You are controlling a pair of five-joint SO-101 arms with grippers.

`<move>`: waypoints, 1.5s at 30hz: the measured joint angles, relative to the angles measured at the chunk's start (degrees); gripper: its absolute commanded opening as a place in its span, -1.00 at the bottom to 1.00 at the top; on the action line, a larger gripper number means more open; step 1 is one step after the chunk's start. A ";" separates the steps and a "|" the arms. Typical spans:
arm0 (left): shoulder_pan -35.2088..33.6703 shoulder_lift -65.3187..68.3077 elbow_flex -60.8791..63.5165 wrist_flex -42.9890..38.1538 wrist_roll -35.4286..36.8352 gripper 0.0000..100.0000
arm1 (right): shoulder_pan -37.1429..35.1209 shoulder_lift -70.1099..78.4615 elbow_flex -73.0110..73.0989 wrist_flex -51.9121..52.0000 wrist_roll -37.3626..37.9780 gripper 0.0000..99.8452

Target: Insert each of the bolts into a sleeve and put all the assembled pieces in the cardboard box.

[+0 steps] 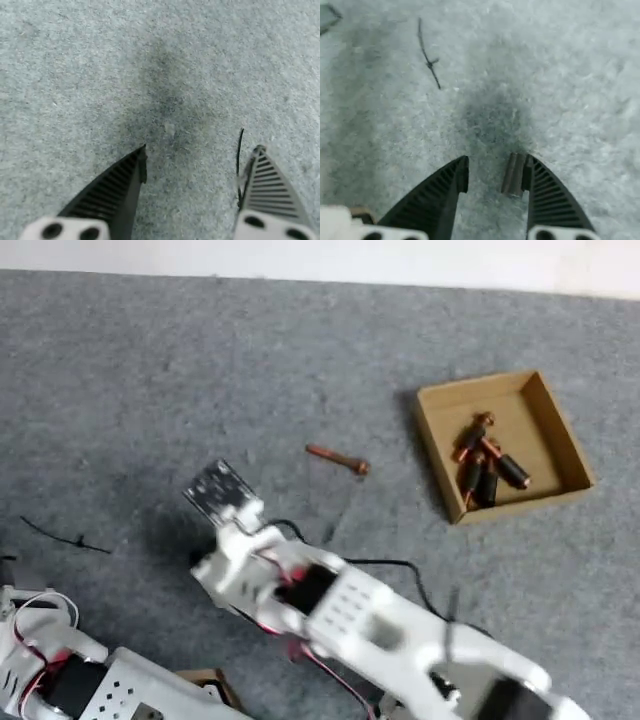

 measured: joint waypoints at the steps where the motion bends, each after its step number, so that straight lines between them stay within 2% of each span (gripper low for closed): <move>1: 0.00 0.00 0.00 0.00 0.00 -0.39 | 0.00 3.52 -2.73 0.70 -0.88 -0.68; 4: 0.00 0.00 0.00 0.00 0.00 -0.39 | 0.00 13.27 -12.22 5.19 -3.87 -0.68; 8: 0.00 0.00 0.00 0.00 0.00 -0.39 | 0.00 23.65 -23.82 16.18 -8.26 -0.68; 13: 0.00 0.00 0.00 0.00 0.00 -0.39 | 0.00 31.21 -31.12 24.18 -9.41 -0.68; 34: 0.00 0.00 0.00 0.00 0.00 -0.39 | 1.05 39.82 -33.23 24.97 -9.49 -0.68; 36: 0.00 0.00 0.00 0.00 0.00 -0.39 | 1.05 39.82 -33.23 24.97 -9.49 -0.74; 40: 0.00 0.00 0.00 0.00 0.00 -0.39 | 1.41 39.91 -33.23 25.05 -9.49 -1.00; 45: 0.00 0.00 0.00 0.00 0.00 -0.39 | 1.49 40.09 -33.23 25.05 -9.49 -0.99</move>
